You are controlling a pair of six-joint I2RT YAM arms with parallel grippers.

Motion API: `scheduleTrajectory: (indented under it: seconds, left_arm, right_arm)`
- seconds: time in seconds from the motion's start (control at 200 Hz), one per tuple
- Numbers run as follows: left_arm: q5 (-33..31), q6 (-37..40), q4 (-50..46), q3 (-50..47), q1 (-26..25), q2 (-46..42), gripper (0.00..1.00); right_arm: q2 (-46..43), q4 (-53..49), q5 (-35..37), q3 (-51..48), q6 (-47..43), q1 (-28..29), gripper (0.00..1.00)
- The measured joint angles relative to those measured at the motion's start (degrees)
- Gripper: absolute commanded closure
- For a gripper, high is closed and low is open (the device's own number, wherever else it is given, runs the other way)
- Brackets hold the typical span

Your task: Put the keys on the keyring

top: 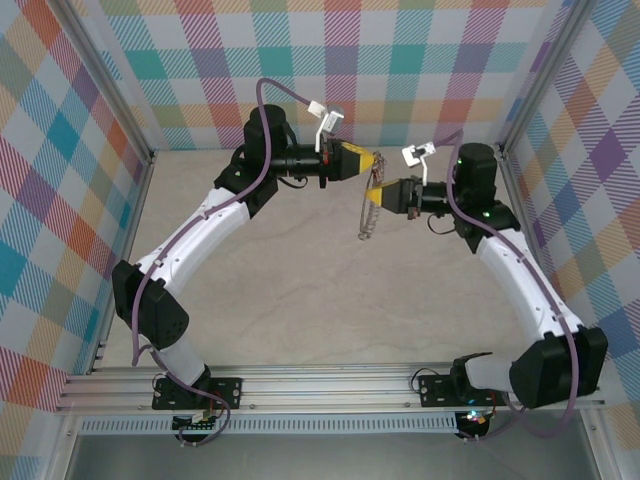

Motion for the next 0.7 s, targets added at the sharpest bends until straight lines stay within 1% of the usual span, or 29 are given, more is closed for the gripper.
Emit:
scheduleTrajectory:
  seconds: [0.035, 0.17, 0.265, 0.395, 0.7]
  left_arm:
    - [0.00, 0.00, 0.02, 0.00, 0.00, 0.00, 1.00]
    - [0.07, 0.00, 0.00, 0.00, 0.00, 0.00, 1.00]
    - [0.20, 0.00, 0.00, 0.00, 0.00, 0.00, 1.00]
    - [0.20, 0.00, -0.02, 0.00, 0.00, 0.00, 1.00]
    - [0.52, -0.76, 0.02, 0.00, 0.00, 0.00, 1.00]
  right_arm:
    - [-1.44, -0.31, 0.15, -0.70, 0.02, -1.03, 0.76]
    - [-5.99, -0.66, 0.74, -1.77, 0.11, -4.55, 0.71]
    - [-7.37, -0.17, 0.83, -1.66, 0.57, -5.31, 0.65]
    - [-6.56, 1.92, 0.66, -1.16, 2.27, -5.31, 0.63]
    - [-1.60, 11.45, -1.07, -1.03, 9.90, -5.29, 0.62]
